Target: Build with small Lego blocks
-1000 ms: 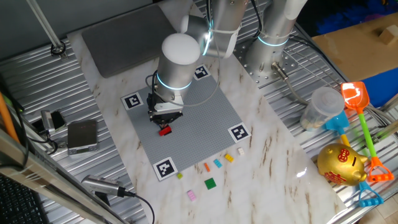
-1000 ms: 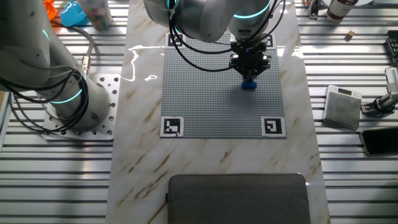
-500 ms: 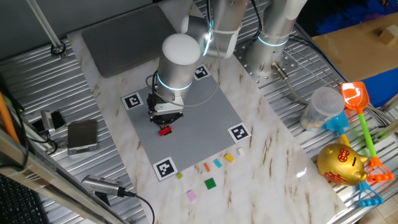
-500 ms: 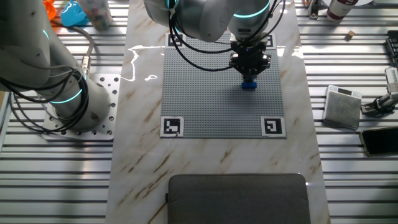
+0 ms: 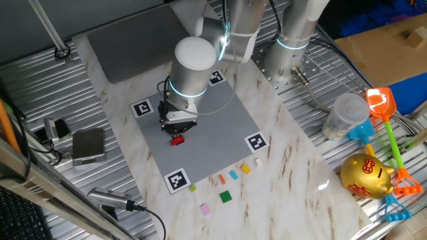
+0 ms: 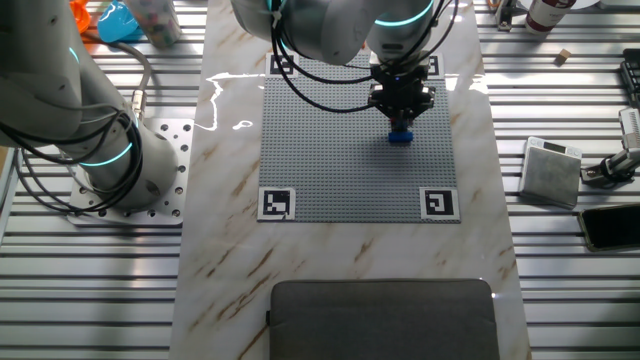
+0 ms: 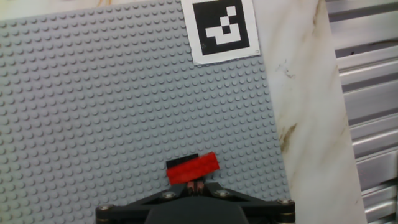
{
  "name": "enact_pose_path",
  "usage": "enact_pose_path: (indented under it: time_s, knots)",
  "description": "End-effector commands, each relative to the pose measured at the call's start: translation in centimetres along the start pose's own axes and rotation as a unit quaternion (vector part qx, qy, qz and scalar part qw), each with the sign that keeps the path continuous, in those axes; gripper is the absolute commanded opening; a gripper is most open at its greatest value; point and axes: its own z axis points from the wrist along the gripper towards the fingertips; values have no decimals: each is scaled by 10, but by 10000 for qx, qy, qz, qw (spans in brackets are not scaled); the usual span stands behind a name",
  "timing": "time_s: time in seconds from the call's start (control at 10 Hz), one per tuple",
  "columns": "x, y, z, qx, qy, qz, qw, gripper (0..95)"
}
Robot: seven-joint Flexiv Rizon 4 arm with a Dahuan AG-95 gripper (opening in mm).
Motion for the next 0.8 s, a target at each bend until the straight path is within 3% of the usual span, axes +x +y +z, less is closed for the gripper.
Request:
enact_pose_path:
  time_s: [0.1, 0.6, 0.8]
  knots:
    - [1, -1, -1, 36, 18, -26, 10000, 0]
    - [-2, -6, -16, 1, -2, 63, 10000, 0]
    - [-5, -7, -17, -21, -31, 114, 9999, 0]
